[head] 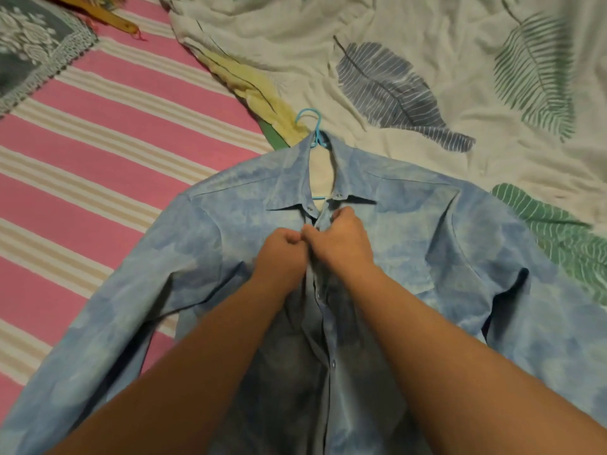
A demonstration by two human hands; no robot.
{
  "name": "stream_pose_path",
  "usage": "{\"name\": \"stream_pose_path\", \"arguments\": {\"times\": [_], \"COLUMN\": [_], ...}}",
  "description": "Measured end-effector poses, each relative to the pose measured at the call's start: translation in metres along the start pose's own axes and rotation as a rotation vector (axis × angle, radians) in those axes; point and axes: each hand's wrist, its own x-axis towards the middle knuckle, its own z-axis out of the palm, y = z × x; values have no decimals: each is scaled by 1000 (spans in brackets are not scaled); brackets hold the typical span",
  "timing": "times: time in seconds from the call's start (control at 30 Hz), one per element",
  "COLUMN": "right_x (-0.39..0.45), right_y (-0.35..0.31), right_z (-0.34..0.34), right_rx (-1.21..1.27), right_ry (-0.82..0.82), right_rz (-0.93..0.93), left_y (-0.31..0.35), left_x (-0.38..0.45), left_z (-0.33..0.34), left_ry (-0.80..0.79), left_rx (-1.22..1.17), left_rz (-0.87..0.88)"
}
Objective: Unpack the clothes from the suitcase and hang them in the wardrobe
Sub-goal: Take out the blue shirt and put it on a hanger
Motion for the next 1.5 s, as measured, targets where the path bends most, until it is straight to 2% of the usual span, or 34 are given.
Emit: {"name": "stream_pose_path", "arguments": {"times": [0.07,0.17,0.23,0.27,0.37,0.43,0.47,0.57,0.63,0.7,0.8,0.9,1.13,1.23,1.4,1.5], "right_x": [8,-1,-15,-20,-23,-22,-22,-25,-28,-30,-34,-38,-34,-31,-31,-32], "right_y": [12,44,56,60,60,56,55,52,47,37,17,7,5,3,5,9], "right_z": [-3,-23,-29,-29,-22,-20,-20,-20,-17,-12,-7,-3,5,6,7,7], "right_rx": [88,531,845,890,858,844,834,800,744,700,637,489,158,120,230,224], "right_ry": [75,199,140,104,107,123,128,121,136,169,203,223,353,384,307,285], "right_rz": [106,273,344,344,325,302,282,186,89,-2,-144,-280,-443,-451,-400,-400], "left_y": [0,6,7,7,6,6,5,6,10,12,18,26,25,21,16,17], "left_x": [4,9,11,10,6,11,14,11,0,-8,-10,-11,-11,-13,-19,-20], "left_z": [11,25,34,38,47,44,39,16,-1,-10,-13,-9,-13,-21,-29,-26], "left_ry": [85,135,122,127,197,177,147,93,91,116,259,374,226,166,16,6], "left_rx": [93,135,276,393,668,628,508,-89,-240,-180,82,232,188,165,-254,-317], "left_rz": [-15,-47,-77,-81,4,39,34,-39,-39,55,256,330,361,332,87,38]}}
